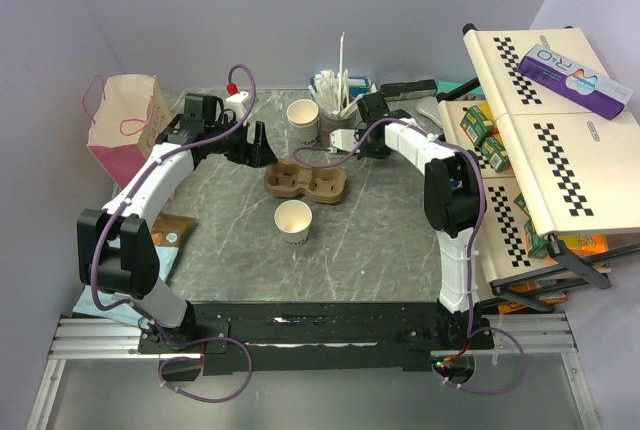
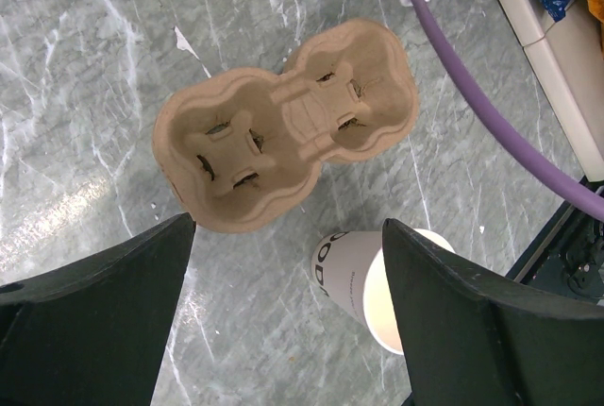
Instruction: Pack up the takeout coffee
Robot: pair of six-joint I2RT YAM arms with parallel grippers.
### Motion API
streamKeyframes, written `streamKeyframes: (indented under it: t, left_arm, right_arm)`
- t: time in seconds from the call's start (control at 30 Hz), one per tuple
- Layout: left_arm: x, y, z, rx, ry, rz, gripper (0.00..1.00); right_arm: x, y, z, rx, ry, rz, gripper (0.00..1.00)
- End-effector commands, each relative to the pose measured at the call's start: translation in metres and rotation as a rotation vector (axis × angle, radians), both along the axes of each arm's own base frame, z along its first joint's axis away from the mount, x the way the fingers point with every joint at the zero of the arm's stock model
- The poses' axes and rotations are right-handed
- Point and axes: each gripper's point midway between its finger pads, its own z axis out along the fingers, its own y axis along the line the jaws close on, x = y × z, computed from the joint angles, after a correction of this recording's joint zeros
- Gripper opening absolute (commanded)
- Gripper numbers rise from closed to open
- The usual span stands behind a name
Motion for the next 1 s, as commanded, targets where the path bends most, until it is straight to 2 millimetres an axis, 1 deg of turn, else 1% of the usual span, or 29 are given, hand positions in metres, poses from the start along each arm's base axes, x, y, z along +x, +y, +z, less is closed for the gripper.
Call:
streamKeyframes:
  t: [0.0,0.1,0.3,0.57,0.97]
  left_arm:
    - [0.005,-0.002,0.018,-0.017,-0.066,-0.007,0.87]
    - [0.005,-0.003,0.017,-0.018,-0.063,-0.009,0.87]
    - [0.006,-0.003,0.017,-0.016,-0.061,-0.009,0.87]
    - [0.006,-0.002,0.016,-0.011,-0.063,-0.005,0.87]
    - [0.008,-0.003,0.014,-0.012,-0.054,-0.007,0.87]
  right_arm:
    - [-0.004,0.002,0.014,0.013,0.031,0.044,0.18]
    - [-0.002,-0.003,0.008,-0.012,0.020,0.039,0.18]
    - [0.003,-0.004,0.002,-0.025,0.027,0.033,0.18]
    - [0.009,-0.005,0.000,-0.035,0.026,0.033,0.16]
    - [0.004,-0.006,-0.005,-0.038,0.059,0.039,0.15]
